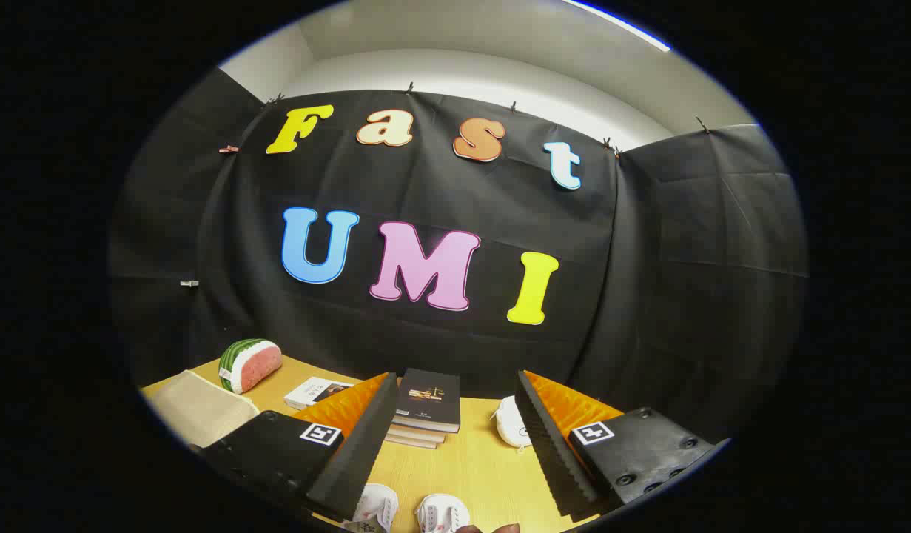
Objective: Open the storage box then place both shoes into the box .Put the left shoe in first, then the right shoe, with the right side of both shoes facing outward in a uniform manner.
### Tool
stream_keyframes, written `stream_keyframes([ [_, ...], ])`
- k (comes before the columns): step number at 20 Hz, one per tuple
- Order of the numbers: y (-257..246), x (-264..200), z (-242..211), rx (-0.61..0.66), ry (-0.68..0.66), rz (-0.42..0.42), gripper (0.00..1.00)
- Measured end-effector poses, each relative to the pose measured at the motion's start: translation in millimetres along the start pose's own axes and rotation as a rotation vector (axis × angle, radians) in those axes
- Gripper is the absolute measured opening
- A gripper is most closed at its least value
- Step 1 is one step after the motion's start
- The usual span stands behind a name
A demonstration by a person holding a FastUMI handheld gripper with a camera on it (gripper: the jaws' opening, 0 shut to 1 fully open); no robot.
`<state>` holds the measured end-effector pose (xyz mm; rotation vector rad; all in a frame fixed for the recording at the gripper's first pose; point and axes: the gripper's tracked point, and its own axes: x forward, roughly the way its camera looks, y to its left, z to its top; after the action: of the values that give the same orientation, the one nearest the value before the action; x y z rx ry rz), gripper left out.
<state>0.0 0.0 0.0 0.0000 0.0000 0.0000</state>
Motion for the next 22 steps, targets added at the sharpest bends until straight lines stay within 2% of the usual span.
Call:
stream_keyframes([
  [13,18,-7,1,-0.021,-0.002,-0.016,0.97],
  [22,35,-7,1,-0.024,0.001,0.005,0.97],
])
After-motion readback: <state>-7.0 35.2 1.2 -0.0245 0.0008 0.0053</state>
